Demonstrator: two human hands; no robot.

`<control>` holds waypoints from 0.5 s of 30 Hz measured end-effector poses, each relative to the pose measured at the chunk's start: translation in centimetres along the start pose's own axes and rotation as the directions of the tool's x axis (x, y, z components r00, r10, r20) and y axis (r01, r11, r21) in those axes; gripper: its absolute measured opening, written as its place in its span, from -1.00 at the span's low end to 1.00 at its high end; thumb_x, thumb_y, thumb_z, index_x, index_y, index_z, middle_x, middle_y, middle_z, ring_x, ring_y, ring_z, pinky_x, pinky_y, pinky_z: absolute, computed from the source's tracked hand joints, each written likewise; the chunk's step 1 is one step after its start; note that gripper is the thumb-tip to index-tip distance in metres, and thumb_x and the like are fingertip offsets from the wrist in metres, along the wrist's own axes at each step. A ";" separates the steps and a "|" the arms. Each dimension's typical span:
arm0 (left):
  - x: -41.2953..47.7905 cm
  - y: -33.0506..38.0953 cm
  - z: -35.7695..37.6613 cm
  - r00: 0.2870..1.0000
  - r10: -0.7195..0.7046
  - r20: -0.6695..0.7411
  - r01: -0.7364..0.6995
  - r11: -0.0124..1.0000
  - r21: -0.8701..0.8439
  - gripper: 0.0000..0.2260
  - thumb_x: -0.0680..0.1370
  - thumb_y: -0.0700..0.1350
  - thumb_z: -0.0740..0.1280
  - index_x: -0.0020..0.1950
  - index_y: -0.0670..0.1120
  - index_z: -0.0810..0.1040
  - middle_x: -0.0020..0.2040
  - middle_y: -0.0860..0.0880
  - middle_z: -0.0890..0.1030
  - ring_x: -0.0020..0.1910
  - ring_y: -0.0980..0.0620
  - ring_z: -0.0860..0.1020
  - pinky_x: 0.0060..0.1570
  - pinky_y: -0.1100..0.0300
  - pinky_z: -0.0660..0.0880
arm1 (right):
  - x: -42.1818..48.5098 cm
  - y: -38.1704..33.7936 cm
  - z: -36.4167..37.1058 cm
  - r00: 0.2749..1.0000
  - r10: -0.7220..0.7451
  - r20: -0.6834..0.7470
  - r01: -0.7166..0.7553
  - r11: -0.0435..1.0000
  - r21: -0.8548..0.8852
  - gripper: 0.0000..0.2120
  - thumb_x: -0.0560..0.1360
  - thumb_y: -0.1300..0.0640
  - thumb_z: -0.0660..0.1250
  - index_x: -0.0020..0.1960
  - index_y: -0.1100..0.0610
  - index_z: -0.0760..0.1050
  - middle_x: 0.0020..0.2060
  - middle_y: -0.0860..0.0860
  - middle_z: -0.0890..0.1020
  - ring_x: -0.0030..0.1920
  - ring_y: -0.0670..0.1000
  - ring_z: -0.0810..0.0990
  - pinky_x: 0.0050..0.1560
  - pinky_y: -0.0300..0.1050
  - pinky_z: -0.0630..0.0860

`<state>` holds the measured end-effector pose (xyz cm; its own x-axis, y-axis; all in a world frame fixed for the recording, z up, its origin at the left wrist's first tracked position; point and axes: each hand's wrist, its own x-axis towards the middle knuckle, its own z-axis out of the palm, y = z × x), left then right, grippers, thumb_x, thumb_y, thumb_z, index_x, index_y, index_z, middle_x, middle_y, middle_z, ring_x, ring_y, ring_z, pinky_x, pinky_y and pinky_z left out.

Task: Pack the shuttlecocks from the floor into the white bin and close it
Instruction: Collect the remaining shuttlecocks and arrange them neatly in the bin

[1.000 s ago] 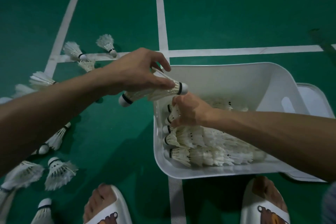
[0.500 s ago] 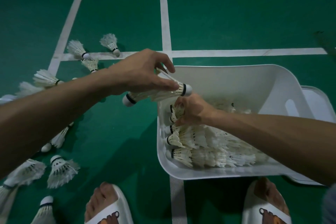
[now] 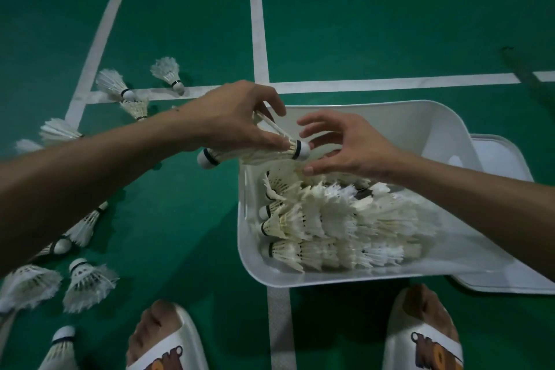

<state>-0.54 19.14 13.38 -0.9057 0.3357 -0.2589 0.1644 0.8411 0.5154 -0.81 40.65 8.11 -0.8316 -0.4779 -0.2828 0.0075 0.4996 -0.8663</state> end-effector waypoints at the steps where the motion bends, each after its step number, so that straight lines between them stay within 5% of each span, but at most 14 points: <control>1: 0.2 0.3 0.3 1.000 0.009 0.005 -0.009 1.000 0.016 -0.51 0.35 0.21 0.45 0.21 0.10 0.50 0.07 0.11 0.55 -0.13 0.29 0.47 -0.25 0.36 0.35 | -0.3 -0.1 -0.1 1.000 -0.018 0.005 0.017 1.000 0.015 -0.27 0.12 0.04 0.58 0.26 -0.07 0.43 0.12 -0.09 0.58 0.09 -0.16 0.60 0.05 -0.19 0.60; 5: 1.2 1.4 1.5 0.999 0.028 0.036 -0.029 0.999 0.015 -0.46 0.35 0.21 0.45 0.24 0.05 0.45 0.13 0.06 0.55 -0.01 0.09 0.52 -0.16 0.30 0.41 | -0.7 -0.3 0.2 0.999 -0.040 0.006 0.040 0.999 0.005 -0.26 0.14 0.04 0.59 0.27 -0.05 0.42 0.03 -0.09 0.63 0.06 -0.19 0.60 0.06 -0.27 0.56; 9: 2.0 2.2 1.9 0.998 0.015 0.069 -0.017 0.999 0.027 -0.37 0.29 0.29 0.40 0.27 0.05 0.37 0.08 0.09 0.50 -0.07 0.10 0.50 -0.23 0.33 0.37 | -0.5 -0.4 0.3 0.998 -0.064 -0.007 0.064 0.996 -0.066 -0.37 0.24 0.08 0.60 0.23 -0.08 0.42 -0.12 -0.04 0.68 -0.11 -0.16 0.64 0.04 -0.19 0.57; 15: 2.1 2.0 1.5 0.995 -0.007 0.102 0.012 0.999 -0.052 -0.31 0.21 0.38 0.31 0.26 0.08 0.41 0.07 0.11 0.58 -0.02 0.11 0.56 -0.03 0.13 0.50 | -0.7 0.4 -1.1 1.000 -0.022 0.020 0.024 0.994 -0.104 -0.23 0.30 0.13 0.58 0.36 -0.19 0.27 -0.14 -0.05 0.59 -0.21 -0.10 0.61 -0.12 -0.23 0.59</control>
<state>-1.53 22.14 12.63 -0.8623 0.3715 -0.3441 0.1329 0.8218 0.5540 -0.84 41.94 8.42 -0.8201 -0.5032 -0.2724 -0.0700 0.5607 -0.8250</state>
